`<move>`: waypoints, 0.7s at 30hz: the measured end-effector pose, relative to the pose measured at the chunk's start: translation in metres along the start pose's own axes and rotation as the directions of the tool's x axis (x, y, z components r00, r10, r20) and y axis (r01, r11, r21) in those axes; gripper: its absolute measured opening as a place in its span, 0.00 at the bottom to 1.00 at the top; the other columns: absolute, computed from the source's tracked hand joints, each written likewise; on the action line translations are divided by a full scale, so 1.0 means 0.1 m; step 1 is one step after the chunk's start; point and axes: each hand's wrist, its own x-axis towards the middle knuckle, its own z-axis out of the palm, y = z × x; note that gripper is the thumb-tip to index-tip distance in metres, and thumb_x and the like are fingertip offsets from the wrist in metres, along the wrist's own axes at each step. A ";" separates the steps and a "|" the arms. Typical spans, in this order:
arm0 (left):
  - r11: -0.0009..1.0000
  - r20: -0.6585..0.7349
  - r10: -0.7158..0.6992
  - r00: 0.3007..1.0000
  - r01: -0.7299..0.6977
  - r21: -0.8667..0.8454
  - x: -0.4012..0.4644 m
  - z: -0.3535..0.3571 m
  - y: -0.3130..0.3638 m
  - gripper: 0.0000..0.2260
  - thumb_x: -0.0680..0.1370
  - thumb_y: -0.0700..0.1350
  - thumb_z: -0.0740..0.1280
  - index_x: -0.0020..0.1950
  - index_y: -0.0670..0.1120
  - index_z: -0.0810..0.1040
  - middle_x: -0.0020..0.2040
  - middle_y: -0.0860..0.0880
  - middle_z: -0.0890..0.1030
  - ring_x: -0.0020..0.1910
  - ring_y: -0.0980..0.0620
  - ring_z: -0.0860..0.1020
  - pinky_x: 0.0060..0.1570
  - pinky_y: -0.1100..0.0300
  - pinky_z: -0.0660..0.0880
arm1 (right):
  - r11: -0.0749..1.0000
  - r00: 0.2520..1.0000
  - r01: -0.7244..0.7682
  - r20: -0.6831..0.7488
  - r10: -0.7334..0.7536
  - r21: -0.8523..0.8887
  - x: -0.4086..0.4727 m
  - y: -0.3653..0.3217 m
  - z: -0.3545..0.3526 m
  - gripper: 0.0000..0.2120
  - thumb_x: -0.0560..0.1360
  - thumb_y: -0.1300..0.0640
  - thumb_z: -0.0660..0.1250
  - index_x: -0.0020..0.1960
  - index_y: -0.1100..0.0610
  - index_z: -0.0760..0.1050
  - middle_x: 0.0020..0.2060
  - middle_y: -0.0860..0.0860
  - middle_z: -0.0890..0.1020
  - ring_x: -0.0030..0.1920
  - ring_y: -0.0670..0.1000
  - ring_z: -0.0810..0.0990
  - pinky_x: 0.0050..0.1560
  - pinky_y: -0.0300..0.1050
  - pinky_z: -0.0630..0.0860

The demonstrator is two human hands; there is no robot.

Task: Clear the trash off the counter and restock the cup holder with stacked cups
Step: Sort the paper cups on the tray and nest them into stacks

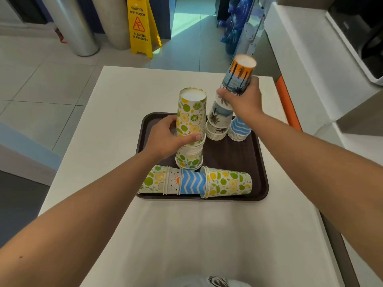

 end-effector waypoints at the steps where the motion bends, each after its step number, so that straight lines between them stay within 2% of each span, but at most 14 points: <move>1: 1.000 0.003 0.003 1.000 -0.003 -0.004 0.00 0.00 -0.01 0.32 0.64 0.57 0.81 0.64 0.48 0.77 0.57 0.55 0.82 0.52 0.63 0.78 0.48 0.72 0.72 | 0.999 0.999 -0.026 0.034 0.027 -0.021 -0.02 0.06 0.06 0.35 0.66 0.52 0.79 0.65 0.60 0.65 0.61 0.53 0.77 0.59 0.51 0.77 0.55 0.40 0.71; 4: 1.000 0.010 0.011 1.000 -0.010 -0.013 0.01 -0.01 -0.03 0.32 0.65 0.57 0.81 0.65 0.48 0.77 0.57 0.56 0.82 0.52 0.64 0.78 0.48 0.73 0.72 | 0.991 0.984 -0.103 0.135 0.113 -0.084 -0.04 0.21 0.20 0.46 0.63 0.52 0.81 0.71 0.60 0.59 0.66 0.55 0.74 0.65 0.54 0.74 0.63 0.44 0.71; 6: 1.000 0.014 0.007 1.000 -0.007 -0.028 0.02 -0.01 -0.05 0.32 0.65 0.57 0.81 0.65 0.48 0.77 0.57 0.56 0.82 0.53 0.65 0.78 0.48 0.73 0.72 | 0.991 0.991 -0.092 0.086 0.101 -0.098 -0.08 0.23 0.23 0.51 0.62 0.51 0.82 0.74 0.60 0.56 0.70 0.56 0.69 0.69 0.55 0.69 0.69 0.47 0.67; 8: 0.999 0.014 0.001 1.000 0.000 -0.042 0.04 -0.02 -0.07 0.32 0.65 0.57 0.80 0.65 0.48 0.77 0.57 0.56 0.82 0.53 0.66 0.78 0.47 0.73 0.72 | 0.998 0.995 0.052 -0.079 -0.055 -0.046 -0.21 0.13 0.24 0.44 0.66 0.52 0.78 0.74 0.60 0.58 0.71 0.55 0.67 0.70 0.53 0.67 0.72 0.47 0.64; 10: 0.998 0.016 -0.005 1.000 0.005 -0.057 0.05 -0.02 -0.06 0.31 0.66 0.57 0.80 0.65 0.49 0.77 0.57 0.56 0.82 0.54 0.65 0.78 0.48 0.72 0.73 | 0.957 0.922 0.290 -0.279 -0.269 0.034 -0.41 0.01 0.25 0.33 0.70 0.56 0.73 0.70 0.61 0.64 0.66 0.54 0.71 0.64 0.52 0.71 0.66 0.48 0.70; 12: 0.997 0.018 -0.001 1.000 0.002 -0.071 0.07 -0.01 -0.05 0.31 0.65 0.58 0.80 0.64 0.49 0.78 0.57 0.57 0.82 0.55 0.63 0.79 0.51 0.69 0.74 | 0.898 0.852 0.437 -0.343 -0.396 0.045 -0.61 -0.08 0.30 0.27 0.70 0.57 0.72 0.66 0.62 0.67 0.61 0.53 0.73 0.58 0.52 0.74 0.58 0.48 0.74; 14: 0.997 0.020 0.010 1.000 -0.008 -0.075 0.09 0.01 -0.05 0.31 0.65 0.59 0.80 0.63 0.49 0.78 0.56 0.57 0.83 0.55 0.62 0.80 0.53 0.66 0.76 | 0.901 0.886 0.429 -0.221 -0.407 0.060 -0.77 -0.10 0.39 0.28 0.70 0.54 0.74 0.64 0.61 0.68 0.59 0.52 0.74 0.56 0.52 0.74 0.56 0.46 0.75; 17: 0.997 0.036 0.050 0.998 -0.048 -0.053 0.08 0.04 -0.05 0.29 0.64 0.59 0.79 0.62 0.51 0.78 0.55 0.57 0.82 0.55 0.61 0.79 0.54 0.63 0.76 | 0.981 0.978 0.186 0.081 -0.190 0.060 -0.82 -0.07 0.52 0.37 0.65 0.44 0.78 0.66 0.55 0.67 0.60 0.47 0.75 0.58 0.45 0.75 0.56 0.37 0.74; 19: 0.996 0.060 0.076 0.995 -0.073 -0.056 0.06 0.06 -0.07 0.29 0.63 0.58 0.79 0.61 0.51 0.78 0.57 0.57 0.82 0.57 0.60 0.79 0.58 0.60 0.77 | 0.993 0.981 0.100 0.159 -0.108 0.055 -0.78 -0.01 0.55 0.36 0.63 0.43 0.79 0.64 0.54 0.70 0.55 0.44 0.78 0.54 0.42 0.77 0.51 0.35 0.75; 21: 0.997 0.101 0.054 0.993 -0.048 -0.055 0.04 0.04 -0.13 0.37 0.62 0.57 0.82 0.67 0.50 0.75 0.63 0.55 0.79 0.62 0.60 0.77 0.64 0.59 0.74 | 0.995 0.983 0.092 0.157 -0.097 0.040 -0.74 0.03 0.52 0.32 0.63 0.42 0.79 0.61 0.53 0.72 0.52 0.43 0.79 0.50 0.40 0.78 0.46 0.31 0.74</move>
